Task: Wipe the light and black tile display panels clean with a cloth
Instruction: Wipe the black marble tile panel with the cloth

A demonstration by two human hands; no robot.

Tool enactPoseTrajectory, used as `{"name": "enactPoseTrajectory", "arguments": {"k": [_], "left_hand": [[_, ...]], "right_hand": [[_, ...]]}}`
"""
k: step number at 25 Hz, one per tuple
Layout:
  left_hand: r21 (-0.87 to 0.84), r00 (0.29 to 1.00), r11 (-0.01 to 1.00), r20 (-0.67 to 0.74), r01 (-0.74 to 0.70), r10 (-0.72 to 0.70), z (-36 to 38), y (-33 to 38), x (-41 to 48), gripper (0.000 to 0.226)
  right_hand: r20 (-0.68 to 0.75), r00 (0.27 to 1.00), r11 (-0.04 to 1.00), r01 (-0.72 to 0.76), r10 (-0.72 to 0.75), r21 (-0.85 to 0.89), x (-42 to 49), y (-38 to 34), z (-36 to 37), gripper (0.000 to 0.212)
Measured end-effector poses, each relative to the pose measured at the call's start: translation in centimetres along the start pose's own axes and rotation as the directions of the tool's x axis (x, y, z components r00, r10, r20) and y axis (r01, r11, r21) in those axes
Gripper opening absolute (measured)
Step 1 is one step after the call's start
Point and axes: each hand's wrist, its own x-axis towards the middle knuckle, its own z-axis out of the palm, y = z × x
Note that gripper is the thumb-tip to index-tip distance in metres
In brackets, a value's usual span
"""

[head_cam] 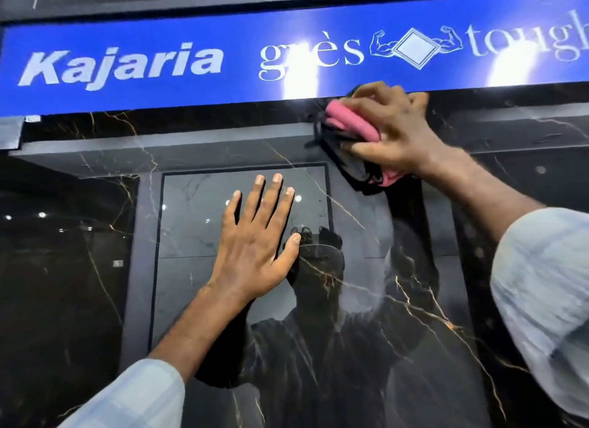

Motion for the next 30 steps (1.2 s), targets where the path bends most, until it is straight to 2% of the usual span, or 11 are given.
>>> {"name": "enactPoseTrajectory", "arguments": {"k": [2,6,8,10,11,15,19,23,24,27,30], "left_hand": [[0.005,1.000,1.000,-0.003,-0.001,0.001,0.0,-0.1,-0.1,0.072],[0.004,1.000,1.000,-0.004,-0.014,0.014,0.1,-0.2,-0.2,0.072],[-0.012,1.000,1.000,-0.001,-0.017,0.017,0.0,-0.2,-0.2,0.072],[-0.086,1.000,0.996,-0.009,-0.016,0.016,-0.3,-0.3,-0.2,0.072],[-0.144,1.000,0.989,-0.015,-0.017,0.015,-0.5,-0.3,-0.1,0.071],[-0.200,0.998,0.979,-0.069,-0.029,0.015,-2.4,-2.4,0.3,0.071],[-0.047,0.996,0.995,-0.001,0.084,-0.085,-2.9,-7.6,-0.9,0.075],[0.064,1.000,0.998,0.015,0.019,-0.020,-1.7,-9.1,-2.7,0.074],[0.063,1.000,0.998,0.010,0.022,-0.023,-1.6,-9.0,-2.7,0.073],[0.038,0.999,0.999,0.001,0.032,-0.032,-1.6,-9.0,-2.4,0.073],[0.026,1.000,0.999,-0.006,0.022,-0.022,-1.4,-9.1,-2.5,0.073]], "right_hand": [[-0.060,0.987,0.986,-0.156,0.152,-0.061,0.3,-1.0,0.5,0.079],[0.158,0.902,0.899,0.421,-0.401,-0.122,0.1,-3.5,1.8,0.076],[0.046,0.987,0.987,0.153,-0.151,-0.053,1.3,-1.2,0.7,0.072],[-0.071,0.978,0.980,-0.198,0.198,-0.004,1.9,-0.9,0.4,0.074],[-0.069,0.979,0.978,-0.196,0.191,-0.067,2.1,-1.7,0.9,0.078],[0.176,0.921,0.919,0.371,-0.346,-0.135,2.7,-4.2,2.1,0.079],[-0.005,0.989,0.983,-0.149,0.149,-0.108,4.6,-2.8,1.0,0.079],[0.092,0.947,0.939,0.318,-0.307,-0.132,3.6,-5.5,3.2,0.078],[0.101,0.947,0.944,0.314,-0.305,-0.097,3.8,-4.8,2.6,0.076],[-0.042,0.996,0.997,-0.076,0.075,-0.029,4.7,-4.3,2.0,0.079],[0.073,0.969,0.956,0.245,-0.236,-0.161,4.5,-7.7,4.2,0.080]]}}
